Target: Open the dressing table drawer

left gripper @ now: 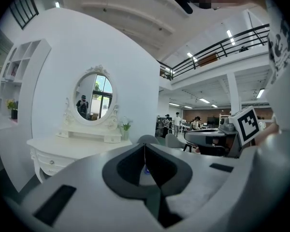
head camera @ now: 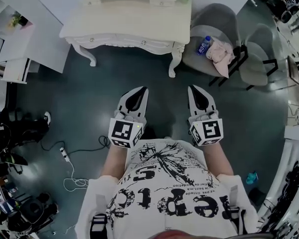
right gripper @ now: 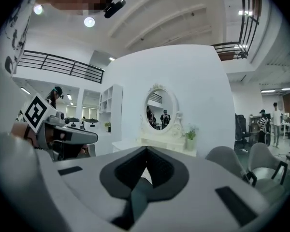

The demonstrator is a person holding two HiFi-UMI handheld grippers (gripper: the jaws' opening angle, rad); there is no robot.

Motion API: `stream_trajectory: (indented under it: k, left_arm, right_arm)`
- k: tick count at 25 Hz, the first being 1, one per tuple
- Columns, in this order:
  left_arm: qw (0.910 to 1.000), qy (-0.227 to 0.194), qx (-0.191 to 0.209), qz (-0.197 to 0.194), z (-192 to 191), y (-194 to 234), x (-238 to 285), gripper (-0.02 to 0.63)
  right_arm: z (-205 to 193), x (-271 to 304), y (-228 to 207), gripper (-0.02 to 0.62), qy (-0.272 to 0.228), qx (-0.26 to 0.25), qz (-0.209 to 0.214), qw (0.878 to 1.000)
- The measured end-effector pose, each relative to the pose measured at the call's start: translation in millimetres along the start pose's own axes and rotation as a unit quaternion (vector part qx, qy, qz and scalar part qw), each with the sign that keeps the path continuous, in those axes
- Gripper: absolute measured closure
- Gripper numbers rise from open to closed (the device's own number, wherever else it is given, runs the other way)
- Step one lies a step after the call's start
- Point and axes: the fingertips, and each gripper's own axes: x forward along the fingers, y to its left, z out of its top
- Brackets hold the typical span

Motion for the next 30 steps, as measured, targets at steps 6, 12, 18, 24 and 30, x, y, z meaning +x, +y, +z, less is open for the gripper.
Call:
stream_trajectory:
  k: [6, 12, 18, 24, 30]
  left_arm:
    - [1.0, 0.005, 0.008, -0.003, 13.2, 91.8, 10.7, 0.586]
    - [0.9998, 0.012, 0.015, -0.008, 20.9, 163.3, 25.2, 0.586]
    - [0.9999, 0.016, 0.002, -0.002, 18.4, 205.3, 42.1, 0.586]
    - [0.9998, 0.016, -0.006, 0.011, 19.0, 218.7, 80.6, 0.586]
    - [0.9993, 0.015, 0.0, 0.034, 33.8, 237.8, 152.5, 0.586]
  right_arm:
    - [10.4, 88.2, 29.5, 0.578, 0.003, 0.028, -0.006, 1.0]
    - [13.3, 160.6, 45.4, 0.578, 0.01, 0.053, -0.016, 0.998]
    - [12.8, 201.7, 44.9, 0.578, 0.016, 0.06, -0.023, 0.998]
    - [5.8, 236.1, 14.9, 0.578, 0.023, 0.056, -0.013, 0.998]
    - [13.0, 295.7, -43.7, 0.578, 0.017, 0.05, 0.011, 0.999]
